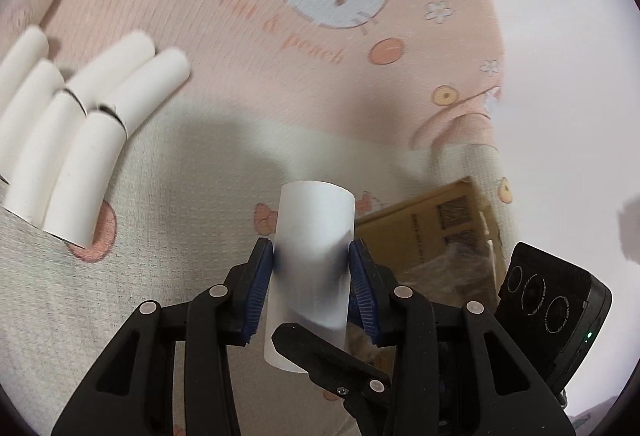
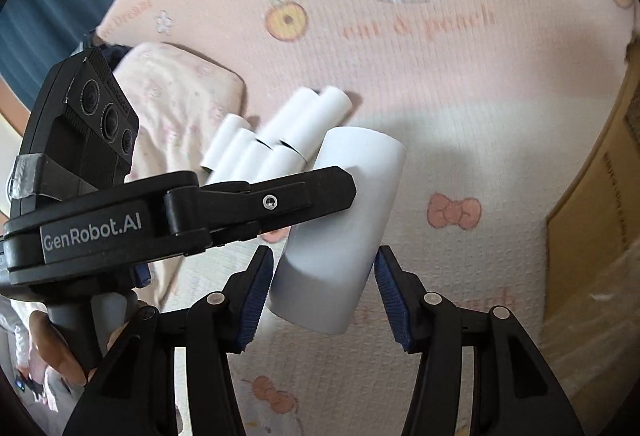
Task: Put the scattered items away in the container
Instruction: 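Lift the second tube with both grippers and carry it over the box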
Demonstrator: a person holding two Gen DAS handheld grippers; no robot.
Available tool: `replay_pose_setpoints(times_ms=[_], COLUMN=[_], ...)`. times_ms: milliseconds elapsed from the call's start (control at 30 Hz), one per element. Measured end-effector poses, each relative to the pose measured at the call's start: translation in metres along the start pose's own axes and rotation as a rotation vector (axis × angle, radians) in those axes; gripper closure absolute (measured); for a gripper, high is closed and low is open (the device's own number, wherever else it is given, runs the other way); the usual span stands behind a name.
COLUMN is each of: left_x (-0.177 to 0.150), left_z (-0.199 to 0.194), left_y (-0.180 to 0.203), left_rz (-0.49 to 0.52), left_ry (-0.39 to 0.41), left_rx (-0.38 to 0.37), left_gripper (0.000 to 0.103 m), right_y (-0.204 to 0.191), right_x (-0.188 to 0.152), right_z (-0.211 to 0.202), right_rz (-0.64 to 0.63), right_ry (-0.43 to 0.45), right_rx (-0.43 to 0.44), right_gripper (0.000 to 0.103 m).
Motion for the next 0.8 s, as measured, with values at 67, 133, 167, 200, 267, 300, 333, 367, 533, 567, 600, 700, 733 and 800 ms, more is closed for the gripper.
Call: replay_pose_setpoints(times_ms=[67, 133, 167, 200, 267, 300, 333, 367, 533, 567, 600, 700, 733, 800], left_x=[-0.003, -0.008, -0.012, -0.016, -0.023, -0.026, -0.03, -0.033, -0.034, -0.033, -0.032, -0.03, -0.029, -0.029], left_z=[-0.009, -0.016, -0.02, -0.022, -0.026, -0.029, -0.03, -0.031, -0.031, -0.031, -0.03, -0.023, -0.019, -0.012], left_y=[0.009, 0.021, 0.028, 0.034, 0.046, 0.053, 0.06, 0.068, 0.098, 0.104, 0.112, 0.135, 0.145, 0.163], left_rz=[0.02, 0.043, 0.06, 0.074, 0.107, 0.126, 0.141, 0.153, 0.204, 0.217, 0.23, 0.268, 0.288, 0.339], left_ry=[0.008, 0.007, 0.004, 0.005, 0.017, 0.025, 0.031, 0.038, 0.033, 0.031, 0.027, 0.009, -0.001, -0.009], left_rx=[-0.014, -0.031, -0.039, -0.044, -0.044, -0.04, -0.035, -0.033, -0.043, -0.047, -0.05, -0.049, -0.037, -0.016], left_gripper=[0.06, 0.06, 0.06, 0.06, 0.06, 0.06, 0.06, 0.06, 0.06, 0.06, 0.06, 0.059, 0.059, 0.057], right_y=[-0.007, -0.012, -0.014, -0.015, -0.017, -0.018, -0.017, -0.018, -0.012, -0.01, -0.008, 0.006, 0.01, 0.018], right_x=[0.002, 0.002, 0.002, 0.001, 0.0, 0.0, -0.001, -0.001, 0.005, 0.007, 0.009, 0.018, 0.021, 0.028], right_z=[-0.014, -0.03, -0.034, -0.042, -0.057, -0.063, -0.069, -0.075, -0.102, -0.107, -0.113, -0.128, -0.133, -0.14], right_rz=[-0.008, -0.034, -0.041, -0.05, -0.055, -0.053, -0.053, -0.056, -0.068, -0.071, -0.073, -0.07, -0.067, -0.056], right_ry=[0.023, 0.042, 0.049, 0.058, 0.077, 0.086, 0.094, 0.1, 0.137, 0.143, 0.151, 0.169, 0.169, 0.164], right_rx=[-0.004, -0.023, -0.03, -0.04, -0.056, -0.06, -0.064, -0.07, -0.097, -0.101, -0.108, -0.134, -0.14, -0.136], right_gripper=[0.053, 0.053, 0.053, 0.053, 0.053, 0.053, 0.053, 0.053, 0.053, 0.053, 0.053, 0.053, 0.053, 0.053])
Point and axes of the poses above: each gripper's, at about its wrist camera, not at the fingertips, and z roughly the way its jaws point, y to its right, x to its top, the point moved 6 cm from there along z, roughly the way its jaws point, and after that the axes turned 13 degrees about -z, right-handed, at the moved point
